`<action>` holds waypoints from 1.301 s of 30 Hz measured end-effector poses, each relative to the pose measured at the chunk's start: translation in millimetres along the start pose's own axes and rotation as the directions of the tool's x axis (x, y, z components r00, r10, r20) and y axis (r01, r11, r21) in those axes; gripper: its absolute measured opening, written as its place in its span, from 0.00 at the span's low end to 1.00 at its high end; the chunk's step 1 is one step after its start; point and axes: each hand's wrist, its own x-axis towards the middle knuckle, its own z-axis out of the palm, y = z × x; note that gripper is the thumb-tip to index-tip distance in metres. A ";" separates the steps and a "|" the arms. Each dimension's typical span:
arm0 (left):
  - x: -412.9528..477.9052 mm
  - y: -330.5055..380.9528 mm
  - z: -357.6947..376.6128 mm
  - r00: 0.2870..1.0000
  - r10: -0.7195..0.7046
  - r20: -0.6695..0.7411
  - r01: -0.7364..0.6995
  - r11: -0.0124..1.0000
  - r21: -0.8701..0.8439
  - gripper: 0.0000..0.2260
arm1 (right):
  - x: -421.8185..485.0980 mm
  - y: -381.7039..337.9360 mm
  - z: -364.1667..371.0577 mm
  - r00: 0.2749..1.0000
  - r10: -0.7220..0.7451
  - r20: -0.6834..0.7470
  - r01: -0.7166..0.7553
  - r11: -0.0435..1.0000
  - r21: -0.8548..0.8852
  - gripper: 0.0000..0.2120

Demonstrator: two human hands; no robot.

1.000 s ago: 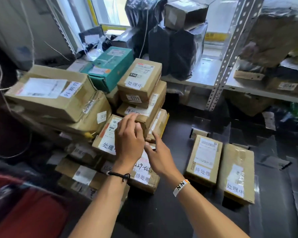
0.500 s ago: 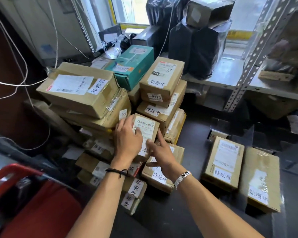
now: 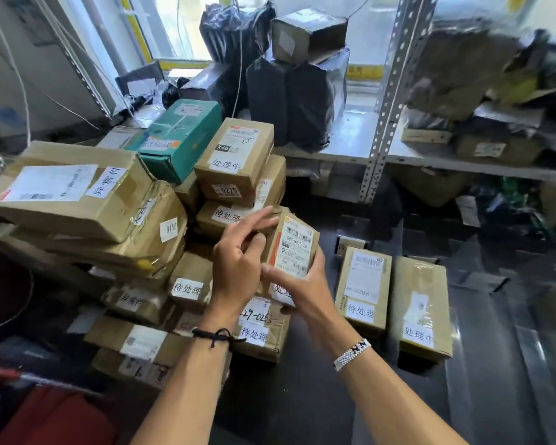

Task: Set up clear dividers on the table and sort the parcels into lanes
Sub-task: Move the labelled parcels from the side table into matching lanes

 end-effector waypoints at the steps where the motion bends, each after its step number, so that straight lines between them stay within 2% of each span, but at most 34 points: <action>1: -0.8 3.6 8.7 1.000 -0.005 0.021 0.007 0.998 -0.066 0.22 | 0.1 -3.9 -10.3 0.999 -0.038 -0.040 0.037 0.999 -0.023 0.53; 4: -8.8 17.1 40.8 0.997 -0.012 0.081 0.030 0.974 -0.226 0.22 | -1.9 -17.1 -46.3 0.981 -0.137 -0.136 0.118 0.983 -0.138 0.61; 7: -17.2 28.2 80.9 0.993 -0.002 0.119 0.034 0.965 -0.261 0.24 | -13.1 -32.3 -81.5 0.951 -0.212 -0.224 0.139 0.943 -0.301 0.65; 11: -25.6 42.6 137.7 0.984 -0.055 0.172 0.097 0.964 -0.249 0.24 | -35.0 -45.7 -130.0 0.898 -0.276 -0.342 0.065 0.853 -0.518 0.67; 17: -47.5 53.7 194.9 0.946 -0.052 0.320 0.145 0.951 -0.274 0.24 | -61.7 -45.2 -189.7 0.840 -0.285 -0.462 -0.070 0.787 -0.613 0.68; 20: -59.6 56.6 212.3 0.930 -0.043 0.365 0.147 0.954 -0.262 0.23 | -73.9 -42.0 -207.7 0.823 -0.246 -0.512 -0.153 0.772 -0.617 0.68; 26: -94.8 44.3 227.7 0.869 -0.124 0.478 0.259 0.939 -0.226 0.21 | -104.5 -21.5 -223.1 0.800 -0.126 -0.587 -0.342 0.708 -0.618 0.69; 30: -120.7 24.2 225.5 0.823 -0.159 0.545 0.288 0.944 -0.161 0.15 | -129.0 3.0 -220.4 0.772 -0.024 -0.635 -0.443 0.695 -0.566 0.70; 32: -136.3 11.6 221.3 0.826 -0.185 0.533 0.280 0.955 -0.102 0.13 | -142.6 16.3 -214.8 0.771 0.021 -0.636 -0.473 0.687 -0.551 0.70; 35: -155.5 -4.5 214.7 0.831 -0.317 0.457 0.315 0.945 0.084 0.16 | -158.5 31.0 -208.9 0.776 0.071 -0.627 -0.503 0.670 -0.546 0.70; 39: -178.4 -23.0 200.0 0.719 -0.488 0.494 0.432 0.871 0.232 0.21 | -169.6 43.2 -205.2 0.788 0.144 -0.598 -0.539 0.633 -0.556 0.70</action>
